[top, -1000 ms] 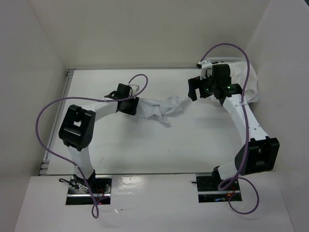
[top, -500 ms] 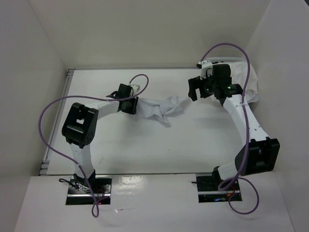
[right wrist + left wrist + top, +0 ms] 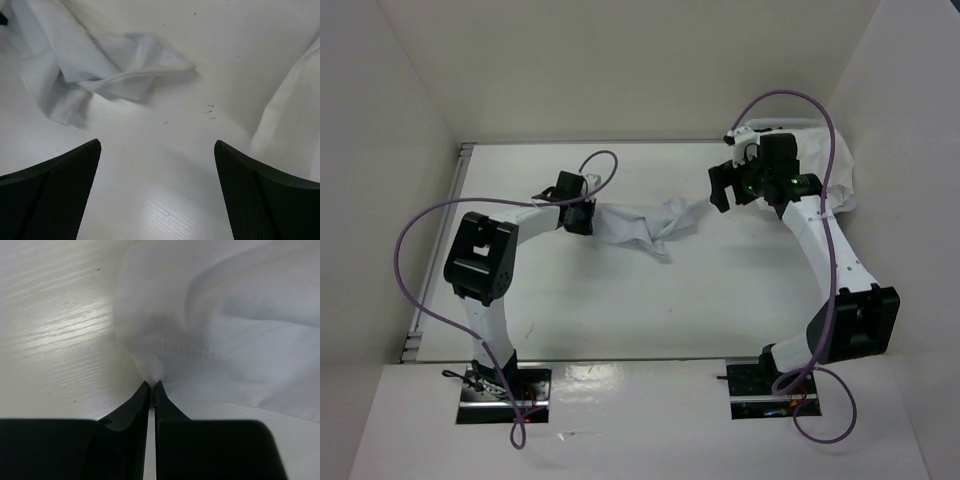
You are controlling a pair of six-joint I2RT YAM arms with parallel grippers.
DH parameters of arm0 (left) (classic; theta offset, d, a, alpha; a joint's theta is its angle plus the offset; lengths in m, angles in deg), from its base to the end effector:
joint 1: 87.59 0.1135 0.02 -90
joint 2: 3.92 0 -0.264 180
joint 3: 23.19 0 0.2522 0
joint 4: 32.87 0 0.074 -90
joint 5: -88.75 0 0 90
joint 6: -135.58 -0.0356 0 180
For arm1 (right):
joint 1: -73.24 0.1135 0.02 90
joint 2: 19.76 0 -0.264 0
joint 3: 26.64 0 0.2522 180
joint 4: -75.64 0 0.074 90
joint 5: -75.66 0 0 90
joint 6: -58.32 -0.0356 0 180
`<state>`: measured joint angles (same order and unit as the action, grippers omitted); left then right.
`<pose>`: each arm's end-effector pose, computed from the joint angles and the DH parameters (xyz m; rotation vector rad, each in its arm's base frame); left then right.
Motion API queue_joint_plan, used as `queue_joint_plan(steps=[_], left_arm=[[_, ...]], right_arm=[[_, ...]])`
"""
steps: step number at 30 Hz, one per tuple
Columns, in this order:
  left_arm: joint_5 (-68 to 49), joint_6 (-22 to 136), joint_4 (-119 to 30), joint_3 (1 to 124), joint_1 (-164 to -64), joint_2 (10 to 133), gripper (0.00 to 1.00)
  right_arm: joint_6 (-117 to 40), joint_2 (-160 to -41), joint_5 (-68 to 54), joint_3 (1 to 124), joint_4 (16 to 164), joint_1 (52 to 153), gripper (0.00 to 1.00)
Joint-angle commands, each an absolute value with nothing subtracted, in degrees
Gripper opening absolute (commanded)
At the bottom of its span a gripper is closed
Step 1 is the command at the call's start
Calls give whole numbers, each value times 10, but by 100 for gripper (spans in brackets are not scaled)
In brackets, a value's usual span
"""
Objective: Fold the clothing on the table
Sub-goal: Flatten the skirt out
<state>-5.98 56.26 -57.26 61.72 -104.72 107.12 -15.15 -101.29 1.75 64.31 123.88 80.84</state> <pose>0.3917 -0.1238 0.1643 0.1758 2.4679 -0.3125 0.3102 0.0513 0.3481 -0.6115 2.1414 0.2303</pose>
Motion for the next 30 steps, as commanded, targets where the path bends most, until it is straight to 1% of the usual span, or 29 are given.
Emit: queue_joint_plan(steps=[1,5,8,12,18,26,27,30], left_arm=[[-75,554,-613,631,-1024,1045,9],[-87,554,-618,631,-1000,1030,9],[-87,554,-624,636,-988,1016,9],[-87,554,-629,636,-983,1005,9],[-87,554,-634,641,-978,1000,9],[-87,554,-634,641,-978,1000,9],[-87,554,-639,641,-978,1000,9],[-87,554,-639,647,-978,1000,9]], right_arm=[[-94,-1053,30,634,1280,837,98],[-73,-1065,-37,563,1234,896,98],[-73,-1065,-80,537,1198,950,98],[-79,-1078,-73,537,1173,992,98],[-86,-1118,-173,557,1121,1112,97],[-91,-1155,-198,571,1081,1145,96],[-91,-1155,-203,571,1081,1145,94],[-91,-1166,-208,571,1071,1145,93]])
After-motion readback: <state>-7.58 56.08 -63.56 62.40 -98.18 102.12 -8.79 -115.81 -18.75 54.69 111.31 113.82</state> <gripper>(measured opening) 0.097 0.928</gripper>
